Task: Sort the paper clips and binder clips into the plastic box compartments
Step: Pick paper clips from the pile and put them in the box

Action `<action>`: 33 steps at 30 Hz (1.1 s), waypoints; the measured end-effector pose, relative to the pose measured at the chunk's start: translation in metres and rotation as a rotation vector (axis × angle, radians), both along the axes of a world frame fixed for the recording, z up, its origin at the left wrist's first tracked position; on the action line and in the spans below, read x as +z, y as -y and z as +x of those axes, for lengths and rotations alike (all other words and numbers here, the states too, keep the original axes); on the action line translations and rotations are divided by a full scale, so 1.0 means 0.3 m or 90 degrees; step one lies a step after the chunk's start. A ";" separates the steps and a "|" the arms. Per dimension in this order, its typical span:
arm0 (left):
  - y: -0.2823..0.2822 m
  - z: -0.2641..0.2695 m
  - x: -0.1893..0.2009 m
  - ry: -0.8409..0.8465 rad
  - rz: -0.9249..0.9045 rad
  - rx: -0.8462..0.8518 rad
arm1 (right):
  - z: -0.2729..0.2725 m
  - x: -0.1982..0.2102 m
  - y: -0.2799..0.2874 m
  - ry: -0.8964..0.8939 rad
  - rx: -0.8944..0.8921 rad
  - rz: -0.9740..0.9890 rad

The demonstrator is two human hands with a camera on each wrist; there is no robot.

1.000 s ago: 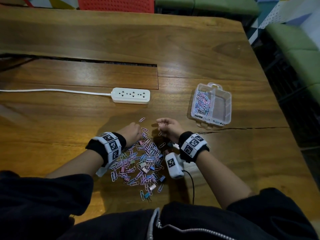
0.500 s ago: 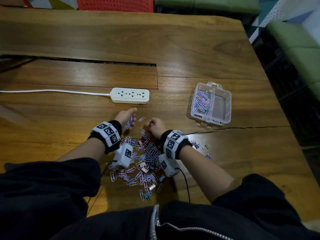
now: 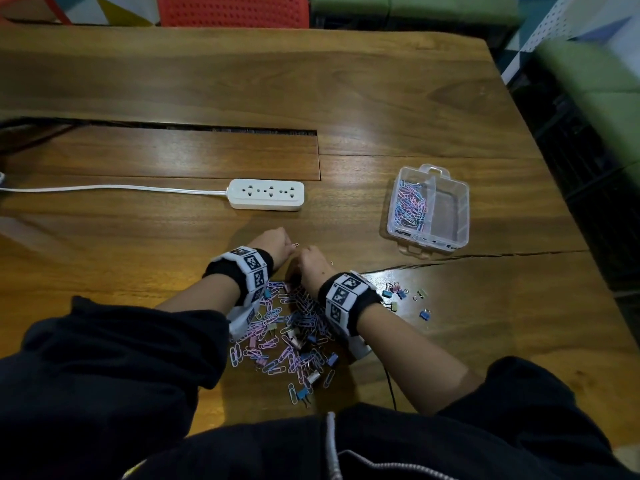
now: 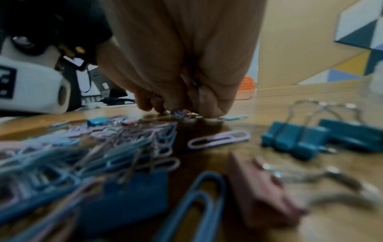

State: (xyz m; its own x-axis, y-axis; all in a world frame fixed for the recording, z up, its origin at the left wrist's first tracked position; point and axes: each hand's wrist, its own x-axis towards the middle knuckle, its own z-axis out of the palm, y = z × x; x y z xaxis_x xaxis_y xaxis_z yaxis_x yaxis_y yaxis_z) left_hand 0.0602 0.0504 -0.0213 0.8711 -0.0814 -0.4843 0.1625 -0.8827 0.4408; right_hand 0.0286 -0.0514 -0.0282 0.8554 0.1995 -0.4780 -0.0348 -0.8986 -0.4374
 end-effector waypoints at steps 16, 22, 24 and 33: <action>0.046 -0.067 0.012 -0.195 -0.445 0.188 | -0.100 0.085 0.340 -0.339 -0.589 0.743; 0.064 -0.086 -0.010 0.016 -0.055 0.027 | -0.117 0.094 0.295 -0.263 -0.480 0.574; 0.063 -0.090 -0.012 0.025 -0.013 0.002 | -0.132 0.093 0.268 -0.175 -0.361 0.437; 0.108 -0.096 0.005 -0.082 -0.150 0.051 | -0.140 0.079 0.232 0.054 0.102 -0.077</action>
